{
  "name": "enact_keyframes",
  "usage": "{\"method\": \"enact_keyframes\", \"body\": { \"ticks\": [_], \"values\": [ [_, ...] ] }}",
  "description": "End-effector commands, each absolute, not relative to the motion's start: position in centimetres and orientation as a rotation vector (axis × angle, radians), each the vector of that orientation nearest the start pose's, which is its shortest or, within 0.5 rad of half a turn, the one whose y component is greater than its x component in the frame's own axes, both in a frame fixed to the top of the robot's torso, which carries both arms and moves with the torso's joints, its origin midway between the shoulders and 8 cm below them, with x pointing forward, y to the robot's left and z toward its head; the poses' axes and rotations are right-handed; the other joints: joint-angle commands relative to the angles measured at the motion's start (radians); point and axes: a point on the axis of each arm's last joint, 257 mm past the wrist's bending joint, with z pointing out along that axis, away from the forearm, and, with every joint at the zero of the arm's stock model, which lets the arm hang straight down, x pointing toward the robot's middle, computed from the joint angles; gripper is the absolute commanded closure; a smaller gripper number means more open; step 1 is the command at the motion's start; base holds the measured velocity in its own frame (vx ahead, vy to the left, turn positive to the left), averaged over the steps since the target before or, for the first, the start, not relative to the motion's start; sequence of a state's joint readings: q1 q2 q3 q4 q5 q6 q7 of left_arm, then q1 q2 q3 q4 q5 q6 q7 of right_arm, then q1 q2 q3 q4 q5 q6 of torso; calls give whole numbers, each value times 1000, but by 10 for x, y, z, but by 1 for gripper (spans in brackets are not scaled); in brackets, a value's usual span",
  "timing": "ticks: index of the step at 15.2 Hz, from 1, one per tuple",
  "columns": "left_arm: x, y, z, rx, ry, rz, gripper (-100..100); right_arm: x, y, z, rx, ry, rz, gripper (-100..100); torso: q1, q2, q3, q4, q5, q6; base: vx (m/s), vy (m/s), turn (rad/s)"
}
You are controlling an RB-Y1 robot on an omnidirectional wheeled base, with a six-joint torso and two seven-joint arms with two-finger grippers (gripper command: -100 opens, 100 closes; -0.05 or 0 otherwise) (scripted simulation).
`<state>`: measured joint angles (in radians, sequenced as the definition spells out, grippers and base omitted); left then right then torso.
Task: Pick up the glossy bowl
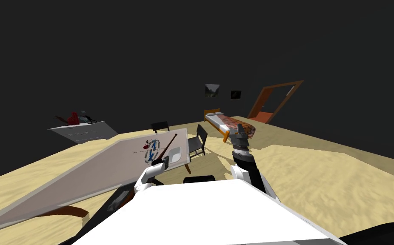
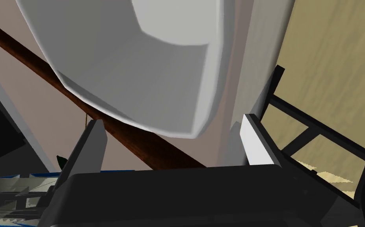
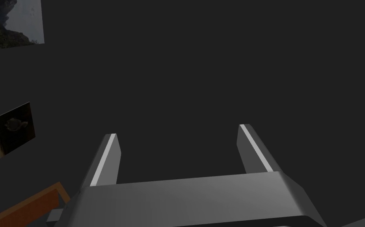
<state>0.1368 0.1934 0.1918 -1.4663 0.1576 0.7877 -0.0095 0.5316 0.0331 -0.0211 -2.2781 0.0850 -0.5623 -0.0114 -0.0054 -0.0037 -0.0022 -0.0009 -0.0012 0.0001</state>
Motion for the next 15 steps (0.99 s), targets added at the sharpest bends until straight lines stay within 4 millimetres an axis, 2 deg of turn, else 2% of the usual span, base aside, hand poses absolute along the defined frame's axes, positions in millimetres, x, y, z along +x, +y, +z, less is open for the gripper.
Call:
{"method": "enact_keyframes", "body": {
  "ticks": [1, 3, 7, 8, 9, 14, 15],
  "values": [
    [357, 394, -492, -2074, 1645, -398, -100, 332, -280, 25, 602, 613, 1235, 0, 0, 0, 0, 0, 0, 0, 50, -64, -9],
    [347, 388, -505, -2133, 1665, -367, -100, 332, -280, 25, 602, 613, 1235, 0, 0, 0, 0, 0, 0, 0, 54, -65, -13],
    [336, 380, -518, -2200, 1688, -332, -100, 332, -280, 25, 602, 613, 1235, 0, 2, 1, 0, 0, 0, 0, 42, -46, -9],
    [342, 383, -512, -2172, 1678, -348, -100, 332, -280, 25, 602, 613, 1235, 0, 2, 1, 0, 0, 0, 0, 26, -31, -3],
    [340, 380, -520, -2179, 1680, -346, -100, 332, -280, 25, 602, 613, 1235, 0, 2, 1, 1, 0, 0, 0, 21, 1, 5],
    [339, 374, -536, -2178, 1680, -352, -100, 332, -280, 25, 602, 613, 1235, 0, 8, 2, 1, 0, 1, 0, 29, 31, 0],
    [339, 375, -531, -2180, 1681, -349, -100, 332, -280, 25, 602, 613, 1235, 0, 8, 2, 1, 0, 2, 0, 15, 20, -2]
  ]
}}
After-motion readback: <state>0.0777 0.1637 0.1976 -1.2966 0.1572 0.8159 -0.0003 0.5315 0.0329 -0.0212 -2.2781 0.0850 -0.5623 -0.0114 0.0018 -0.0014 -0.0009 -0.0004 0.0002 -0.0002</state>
